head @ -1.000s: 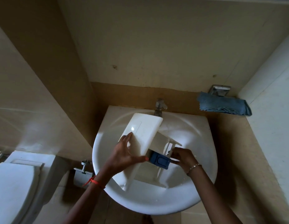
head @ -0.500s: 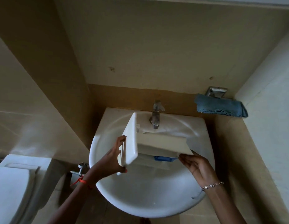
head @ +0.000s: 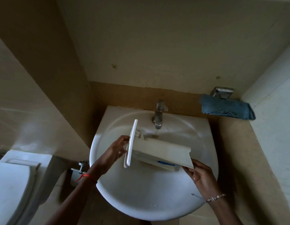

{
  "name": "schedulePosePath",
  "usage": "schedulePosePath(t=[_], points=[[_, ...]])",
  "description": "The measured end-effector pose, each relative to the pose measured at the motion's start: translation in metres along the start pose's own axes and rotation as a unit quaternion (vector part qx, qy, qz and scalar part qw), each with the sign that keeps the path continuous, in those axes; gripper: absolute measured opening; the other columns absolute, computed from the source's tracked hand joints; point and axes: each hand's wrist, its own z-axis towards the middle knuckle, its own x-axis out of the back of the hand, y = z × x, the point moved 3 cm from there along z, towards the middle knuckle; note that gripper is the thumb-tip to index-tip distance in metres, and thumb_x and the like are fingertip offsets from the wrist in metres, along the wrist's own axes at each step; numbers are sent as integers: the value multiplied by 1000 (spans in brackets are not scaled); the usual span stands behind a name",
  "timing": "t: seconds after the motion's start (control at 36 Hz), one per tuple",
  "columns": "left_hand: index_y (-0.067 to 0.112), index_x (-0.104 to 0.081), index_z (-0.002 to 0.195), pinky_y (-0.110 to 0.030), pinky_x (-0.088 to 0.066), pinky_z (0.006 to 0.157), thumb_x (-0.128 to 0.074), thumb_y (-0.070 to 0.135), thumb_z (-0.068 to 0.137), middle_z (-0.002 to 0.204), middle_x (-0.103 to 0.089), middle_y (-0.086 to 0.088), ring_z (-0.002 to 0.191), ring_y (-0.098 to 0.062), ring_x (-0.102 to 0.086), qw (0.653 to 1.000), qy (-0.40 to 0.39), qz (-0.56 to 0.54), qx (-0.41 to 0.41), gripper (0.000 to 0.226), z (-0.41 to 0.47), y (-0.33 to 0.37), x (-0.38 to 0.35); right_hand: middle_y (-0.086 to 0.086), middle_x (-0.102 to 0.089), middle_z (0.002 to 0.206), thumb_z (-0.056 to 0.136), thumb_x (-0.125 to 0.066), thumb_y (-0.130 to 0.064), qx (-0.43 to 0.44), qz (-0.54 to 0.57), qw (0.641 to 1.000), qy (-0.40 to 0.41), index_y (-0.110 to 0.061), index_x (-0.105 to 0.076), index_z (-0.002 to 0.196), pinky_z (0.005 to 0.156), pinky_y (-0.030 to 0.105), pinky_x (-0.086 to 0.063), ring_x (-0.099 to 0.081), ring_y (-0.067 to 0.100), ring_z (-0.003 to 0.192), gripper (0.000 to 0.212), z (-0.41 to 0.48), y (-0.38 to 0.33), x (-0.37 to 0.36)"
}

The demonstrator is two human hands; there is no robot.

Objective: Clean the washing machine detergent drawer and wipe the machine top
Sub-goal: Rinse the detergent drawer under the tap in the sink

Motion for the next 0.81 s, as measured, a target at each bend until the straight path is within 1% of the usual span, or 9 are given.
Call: schedulePosePath(t=[0.11,0.17,0.22,0.33,0.39,0.47,0.58,0.67,0.81], points=[[19,-40,126,-50,-33,106,-55,74,56,128,-48,-5,122,-22,-44,997,-1,-59,47,90,13,18,-11,25,-56,65,84,-26,16,-41,-51,997,33,7,-68,69,83,31,-55,-68,25,74,46,4,-4,7],[30,-27,126,-44,-40,96,-59,70,53,119,-46,0,110,-18,-47,999,-15,-9,46,90,22,24,-19,23,-58,64,84,-26,17,-62,-111,991,29,12,-62,73,84,29,-53,-66,19,68,37,5,-14,5],[38,-19,124,-33,-47,79,-66,53,58,112,-46,-4,101,-22,-51,998,-2,44,38,82,28,28,-22,14,-66,65,83,-31,18,-67,-207,976,19,14,-62,81,68,19,-55,-64,12,61,32,9,-27,2],[43,-18,126,-28,-46,72,-61,42,64,108,-43,-4,98,-24,-50,999,11,48,23,76,25,29,-21,20,-67,87,81,-54,12,55,-316,938,134,-3,-67,75,55,16,-52,-60,14,59,22,36,-64,-11],[40,-16,132,-26,-44,71,-58,43,66,107,-43,-1,96,-20,-49,999,10,52,14,79,23,29,-24,17,-65,82,85,-54,3,61,-244,958,137,-7,-64,74,60,22,-52,-60,16,60,18,53,-78,-31],[39,-14,135,-24,-43,71,-55,43,67,109,-42,1,96,-14,-48,999,15,50,2,80,20,31,-27,19,-63,72,94,-39,-7,-87,-59,992,65,7,-58,81,58,31,-56,-63,25,60,27,81,-72,-74],[44,-14,130,-18,-40,72,-55,43,67,108,-39,11,96,-7,-45,999,24,47,-11,75,15,35,-32,25,-61,91,98,-29,-9,-234,-13,970,70,12,-55,100,71,42,-51,-60,33,78,33,104,-44,-111],[56,-16,120,-22,-42,78,-59,55,60,112,-40,14,101,-7,-45,998,20,52,-23,74,10,32,-33,22,-55,85,96,-19,-7,-284,-6,955,83,7,-49,83,80,37,-45,-52,30,76,36,116,-28,-121],[66,-18,114,-28,-44,87,-55,61,58,116,-39,23,107,-5,-44,997,27,65,-41,68,7,26,-32,15,-47,78,98,-21,-19,-335,33,939,70,3,-48,84,66,36,-40,-45,25,71,38,129,-1,-128]])
